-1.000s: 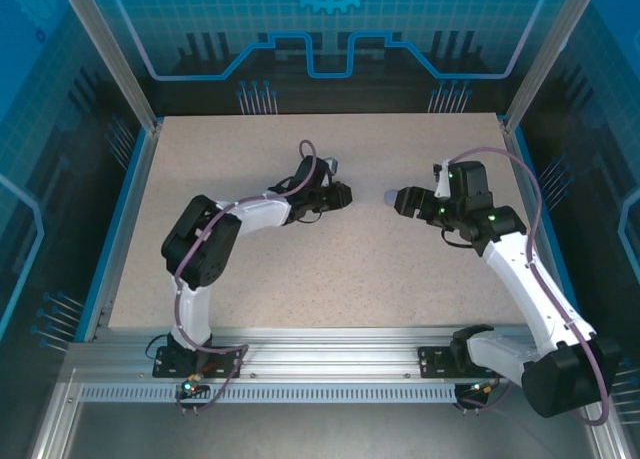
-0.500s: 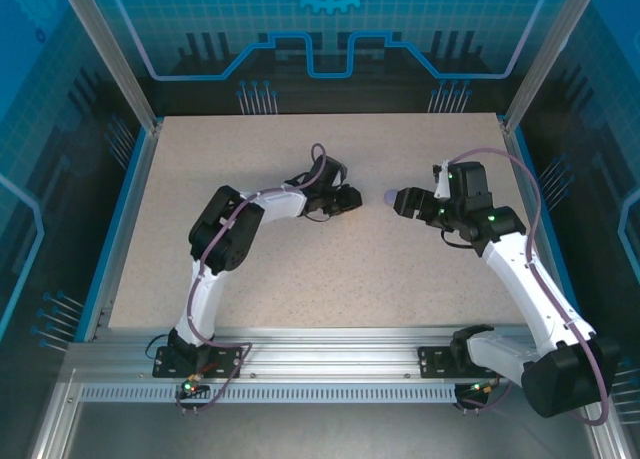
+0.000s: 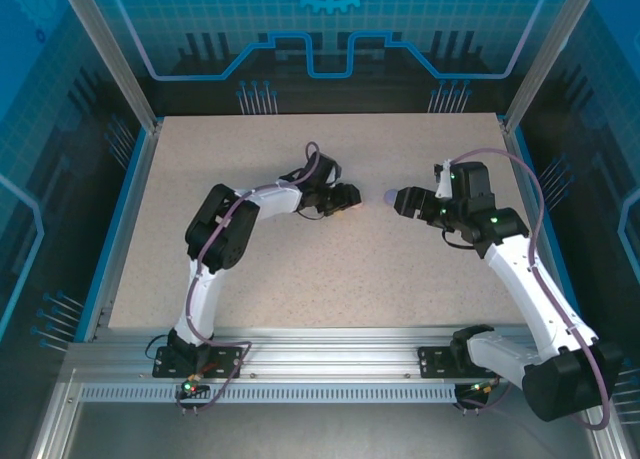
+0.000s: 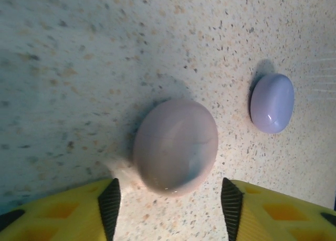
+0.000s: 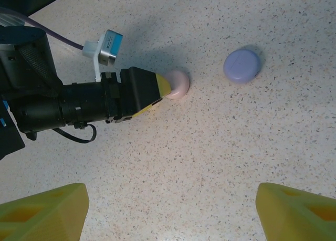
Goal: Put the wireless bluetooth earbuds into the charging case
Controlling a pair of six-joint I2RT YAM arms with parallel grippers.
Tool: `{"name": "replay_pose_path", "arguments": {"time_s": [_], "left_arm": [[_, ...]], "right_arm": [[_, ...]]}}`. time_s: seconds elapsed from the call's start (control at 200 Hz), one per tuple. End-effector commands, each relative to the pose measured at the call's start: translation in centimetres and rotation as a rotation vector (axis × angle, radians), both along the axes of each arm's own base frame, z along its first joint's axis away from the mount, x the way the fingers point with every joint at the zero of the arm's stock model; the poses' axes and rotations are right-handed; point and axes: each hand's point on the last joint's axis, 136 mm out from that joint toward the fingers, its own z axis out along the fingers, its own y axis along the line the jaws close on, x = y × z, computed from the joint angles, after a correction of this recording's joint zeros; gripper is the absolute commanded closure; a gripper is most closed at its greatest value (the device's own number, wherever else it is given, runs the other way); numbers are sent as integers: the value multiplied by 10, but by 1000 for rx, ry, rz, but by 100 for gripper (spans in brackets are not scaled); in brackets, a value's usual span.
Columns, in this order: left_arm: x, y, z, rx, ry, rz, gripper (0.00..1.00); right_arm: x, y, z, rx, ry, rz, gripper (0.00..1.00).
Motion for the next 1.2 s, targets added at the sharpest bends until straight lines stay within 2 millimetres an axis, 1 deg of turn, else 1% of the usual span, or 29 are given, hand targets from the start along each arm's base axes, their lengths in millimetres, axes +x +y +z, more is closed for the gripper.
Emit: {"name": "replay_pose_path", "arguments": {"time_s": [0.0,0.05,0.075,0.105,0.12,0.13,0.15,0.165,0.225,0.235,0.285,0.39,0.435,0.525,0.535,0.54,0.59,0.6,0.625,0.655,0.665,0.745,0.8,0.825,0.84,0.94,1.03,1.095,1.195], "left_arm": [[3,41,14,60,-7,47,37],[5,53,20,72,-19,63,29],[6,59,27,75,-31,69,26],[7,67,34,79,-45,76,22],[7,70,38,82,-54,79,20],[7,73,39,85,-57,82,17],[8,77,45,90,-69,85,4],[8,82,49,96,-79,90,2],[7,94,68,112,-123,93,1],[7,96,68,118,-125,93,1],[6,104,87,131,-173,93,1],[-3,119,118,185,-277,87,1],[-7,127,136,201,-342,106,1],[-15,147,167,231,-515,166,1],[-16,149,174,231,-545,174,1],[-18,150,173,236,-550,176,1],[-24,163,192,257,-673,215,1],[-27,167,193,269,-688,222,1],[-31,175,206,279,-760,251,1],[-37,183,211,310,-829,263,1],[-39,185,218,312,-861,269,1],[-59,203,229,421,-1022,264,1],[-69,214,230,511,-1080,258,1],[-72,220,228,554,-1092,256,1],[-74,223,226,580,-1093,255,1],[-82,248,208,685,-1078,303,1],[-89,271,182,766,-1028,368,1],[-94,290,158,818,-978,415,1],[-103,317,123,848,-895,503,1]], "right_arm": [[0,-3,21,27,-37,-10,13],[0,-3,22,26,-40,-11,12],[-1,-4,23,23,-39,-12,9],[-1,-5,23,18,-40,-16,1],[-1,-5,23,14,-41,-18,0],[-1,-6,24,12,-42,-20,0],[-1,-7,23,5,-42,-24,0],[-1,-8,23,0,-41,-27,0],[0,-11,24,-19,-42,-36,0],[0,-12,25,-23,-44,-37,0],[1,-14,26,-41,-48,-39,0],[6,-21,29,-92,-59,-53,0],[10,-26,28,-121,-60,-69,0],[18,-39,22,-194,-67,-114,0],[19,-40,22,-203,-70,-122,0],[20,-41,21,-208,-71,-126,0],[25,-51,18,-257,-95,-167,0],[26,-54,16,-266,-98,-175,0],[28,-60,15,-289,-116,-203,0],[31,-67,14,-314,-139,-235,0],[32,-69,13,-325,-146,-242,0],[39,-82,11,-399,-233,-282,0],[42,-92,7,-463,-261,-307,0],[44,-96,9,-493,-276,-313,0],[42,-99,-1,-519,-259,-306,0],[45,-114,-17,-596,-264,-323,0],[47,-125,-33,-603,-275,-340,0],[48,-132,-45,-616,-273,-356,0],[52,-142,-63,-665,-265,-372,0]]}}
